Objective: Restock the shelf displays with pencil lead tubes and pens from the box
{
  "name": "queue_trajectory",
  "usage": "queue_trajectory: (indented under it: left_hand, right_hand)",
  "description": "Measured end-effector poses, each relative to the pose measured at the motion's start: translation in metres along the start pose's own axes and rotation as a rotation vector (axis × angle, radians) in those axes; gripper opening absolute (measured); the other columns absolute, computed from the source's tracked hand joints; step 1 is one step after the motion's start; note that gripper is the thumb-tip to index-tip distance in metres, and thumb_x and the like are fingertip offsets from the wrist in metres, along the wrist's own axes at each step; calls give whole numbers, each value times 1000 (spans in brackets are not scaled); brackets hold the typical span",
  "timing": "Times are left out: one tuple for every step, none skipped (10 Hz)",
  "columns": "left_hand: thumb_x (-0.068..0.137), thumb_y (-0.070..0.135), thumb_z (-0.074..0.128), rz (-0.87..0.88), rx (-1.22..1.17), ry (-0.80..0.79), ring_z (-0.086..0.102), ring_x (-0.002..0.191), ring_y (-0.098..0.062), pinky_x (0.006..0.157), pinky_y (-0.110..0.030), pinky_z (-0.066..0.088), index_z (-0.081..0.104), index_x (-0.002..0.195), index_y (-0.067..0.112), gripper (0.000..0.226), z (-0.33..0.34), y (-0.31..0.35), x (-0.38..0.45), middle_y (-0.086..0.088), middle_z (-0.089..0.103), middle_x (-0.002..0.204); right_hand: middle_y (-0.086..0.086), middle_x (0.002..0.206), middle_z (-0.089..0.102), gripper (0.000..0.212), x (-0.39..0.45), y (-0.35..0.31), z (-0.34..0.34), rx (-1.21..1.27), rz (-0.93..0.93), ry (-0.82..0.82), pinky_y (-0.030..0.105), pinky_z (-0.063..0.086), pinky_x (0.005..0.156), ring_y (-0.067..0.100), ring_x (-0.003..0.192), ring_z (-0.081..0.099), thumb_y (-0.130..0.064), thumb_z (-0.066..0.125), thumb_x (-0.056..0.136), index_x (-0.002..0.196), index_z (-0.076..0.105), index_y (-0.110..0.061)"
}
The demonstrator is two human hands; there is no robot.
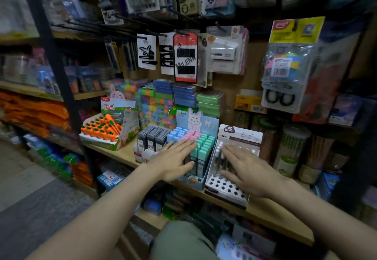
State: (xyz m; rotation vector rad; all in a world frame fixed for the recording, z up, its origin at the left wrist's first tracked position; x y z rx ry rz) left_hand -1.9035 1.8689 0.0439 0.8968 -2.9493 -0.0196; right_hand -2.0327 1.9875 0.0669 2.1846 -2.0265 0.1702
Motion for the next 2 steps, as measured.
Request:
queue_trajectory:
  left_hand:
    - [101, 46, 35, -44, 3, 22, -1, 149, -11, 122, -41, 5, 6, 155, 27, 65, -11, 14, -4, 7, 1, 163]
    - [97, 32, 51, -91, -12, 101, 15, 147, -18, 118, -44, 22, 21, 152, 24, 64, -28, 33, -8, 2, 18, 161]
  right_hand:
    - [5, 160, 23, 63, -4, 1, -4, 70, 7, 67, 32, 16, 120, 20, 147, 20, -44, 40, 102, 154, 21, -15]
    - [4, 151, 40, 49, -6, 1, -24, 138, 28, 152, 33, 31, 114, 20, 140, 35, -34, 51, 98, 145, 43, -18]
Point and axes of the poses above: each hand's wrist, its own x-axis towards the middle knuckle, its own z-axis out of the palm, y = z × x, the point moved 9 cm from there along x, towards the middle knuckle
